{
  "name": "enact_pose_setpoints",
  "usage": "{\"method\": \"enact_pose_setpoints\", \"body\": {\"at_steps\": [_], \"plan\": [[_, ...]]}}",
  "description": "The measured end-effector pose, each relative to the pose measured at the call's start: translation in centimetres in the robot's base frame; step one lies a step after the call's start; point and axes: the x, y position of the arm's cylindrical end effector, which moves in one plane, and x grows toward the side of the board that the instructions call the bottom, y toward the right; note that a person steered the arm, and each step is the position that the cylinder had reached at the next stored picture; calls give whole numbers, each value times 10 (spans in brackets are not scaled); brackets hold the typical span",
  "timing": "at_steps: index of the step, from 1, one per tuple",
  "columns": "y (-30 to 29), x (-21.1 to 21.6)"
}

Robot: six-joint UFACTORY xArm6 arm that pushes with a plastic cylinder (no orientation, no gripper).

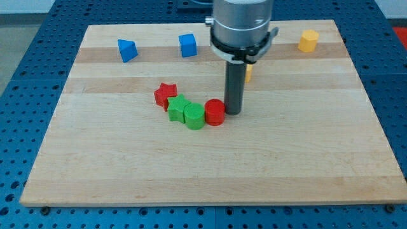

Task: Push the blue triangle to the bottom right of the blue cube

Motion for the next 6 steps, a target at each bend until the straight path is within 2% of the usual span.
{"method": "enact_pose_setpoints", "body": {"at_steps": [2, 3, 6], "plan": [[-2, -4], [-7, -18], [-127, -78]]}}
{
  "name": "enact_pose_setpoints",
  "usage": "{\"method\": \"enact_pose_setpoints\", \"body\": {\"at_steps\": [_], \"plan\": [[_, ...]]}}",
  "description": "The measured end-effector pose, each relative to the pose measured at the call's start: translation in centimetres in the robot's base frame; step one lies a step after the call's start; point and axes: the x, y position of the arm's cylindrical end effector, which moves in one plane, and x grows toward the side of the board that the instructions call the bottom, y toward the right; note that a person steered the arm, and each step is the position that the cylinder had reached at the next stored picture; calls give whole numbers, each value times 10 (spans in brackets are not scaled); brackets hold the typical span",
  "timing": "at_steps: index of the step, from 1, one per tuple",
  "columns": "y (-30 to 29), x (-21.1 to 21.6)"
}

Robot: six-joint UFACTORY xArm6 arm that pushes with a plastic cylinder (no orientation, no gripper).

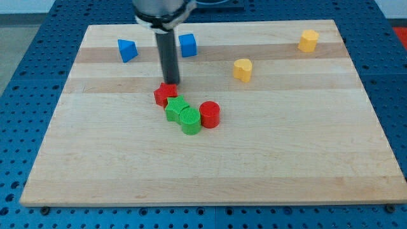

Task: Push the blue triangle to the bottom right of the blue cube

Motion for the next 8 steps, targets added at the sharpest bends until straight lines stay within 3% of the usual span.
{"method": "enact_pose_setpoints", "body": {"at_steps": [3, 5, 7, 8], "plan": [[-111, -7], [-145, -60], [-147, -85], [-114, -87]]}}
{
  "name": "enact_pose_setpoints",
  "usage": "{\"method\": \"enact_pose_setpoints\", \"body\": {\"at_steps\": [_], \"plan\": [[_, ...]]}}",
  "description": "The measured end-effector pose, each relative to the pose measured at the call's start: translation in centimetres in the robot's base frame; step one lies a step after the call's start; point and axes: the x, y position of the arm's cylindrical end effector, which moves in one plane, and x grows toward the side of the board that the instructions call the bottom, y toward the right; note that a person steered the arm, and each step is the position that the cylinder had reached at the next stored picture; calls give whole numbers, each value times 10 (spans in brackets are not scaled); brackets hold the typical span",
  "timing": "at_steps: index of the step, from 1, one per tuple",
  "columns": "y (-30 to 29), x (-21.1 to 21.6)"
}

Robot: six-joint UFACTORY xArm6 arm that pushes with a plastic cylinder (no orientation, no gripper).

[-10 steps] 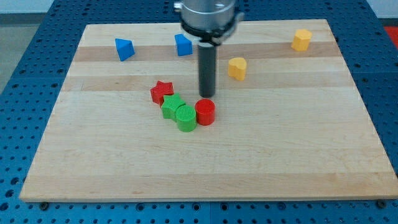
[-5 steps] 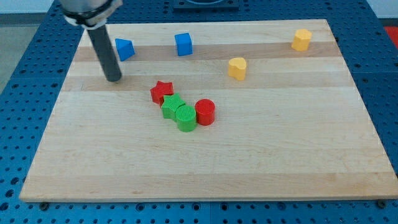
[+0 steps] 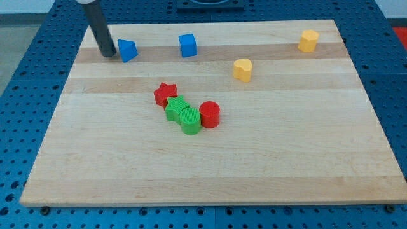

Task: Push the blue triangle to the bottom right of the blue cube

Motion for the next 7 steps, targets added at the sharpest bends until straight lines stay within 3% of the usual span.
{"method": "enact_pose_setpoints", "body": {"at_steps": [5, 7], "plan": [[180, 0], [212, 0]]}}
